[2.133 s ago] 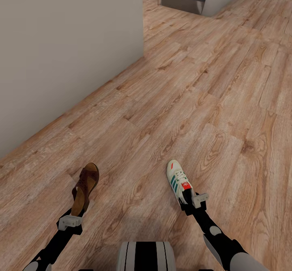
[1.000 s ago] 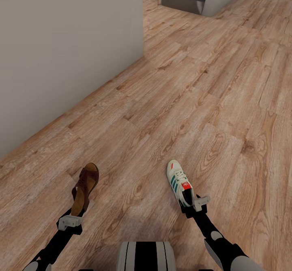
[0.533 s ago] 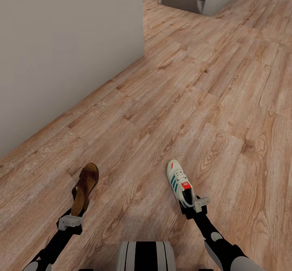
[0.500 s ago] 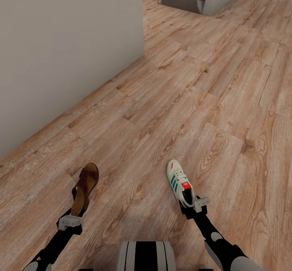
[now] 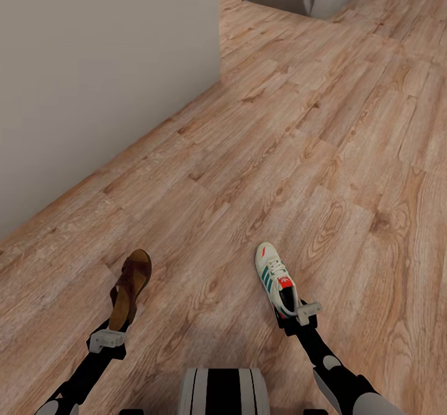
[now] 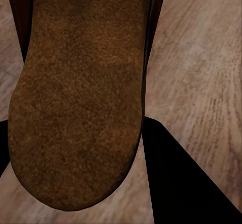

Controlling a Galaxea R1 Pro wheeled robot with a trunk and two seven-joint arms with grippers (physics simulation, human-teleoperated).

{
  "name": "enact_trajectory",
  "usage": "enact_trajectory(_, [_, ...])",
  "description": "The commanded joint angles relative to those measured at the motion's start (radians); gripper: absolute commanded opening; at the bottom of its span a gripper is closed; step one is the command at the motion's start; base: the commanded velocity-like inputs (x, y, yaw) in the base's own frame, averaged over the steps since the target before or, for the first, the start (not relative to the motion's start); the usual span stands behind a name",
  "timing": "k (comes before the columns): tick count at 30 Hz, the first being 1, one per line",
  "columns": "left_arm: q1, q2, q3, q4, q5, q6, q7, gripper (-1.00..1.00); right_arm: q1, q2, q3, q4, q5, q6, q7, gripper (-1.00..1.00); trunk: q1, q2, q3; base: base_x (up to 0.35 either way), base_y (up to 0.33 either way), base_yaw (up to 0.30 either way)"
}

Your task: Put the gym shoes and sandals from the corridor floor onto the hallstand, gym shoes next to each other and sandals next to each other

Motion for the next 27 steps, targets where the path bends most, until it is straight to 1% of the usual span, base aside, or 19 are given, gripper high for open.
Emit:
enact_trajectory(1, [0.000,0.000,0.002,0.001,0.007,0.000,-0.009,-1.00,0.000,0.000,-0.001,0.001,0.000,-0.003,0.004,1.00,0.000,0.000,-0.001,0.000,0.000,0.000])
enact_trajectory(20, [0.000,-0.002,0.002,0.001,0.005,0.000,-0.009,-1.00,0.000,-0.001,-0.002,0.001,0.000,-0.003,0.004,1.00,0.000,0.000,-0.003,0.000,0.000,0.000])
enact_trajectory(21, [0.000,-0.002,0.002,0.001,0.005,0.000,-0.009,-1.00,0.000,-0.001,-0.002,0.001,-0.001,-0.003,0.004,-1.00,0.000,0.000,-0.003,0.000,0.000,0.000])
enact_trajectory(27, [0.000,-0.002,0.002,0.001,0.005,0.000,-0.009,-1.00,-0.001,-0.001,-0.002,0.001,-0.001,-0.002,0.004,-1.00,0.000,0.000,-0.003,0.000,0.000,0.000])
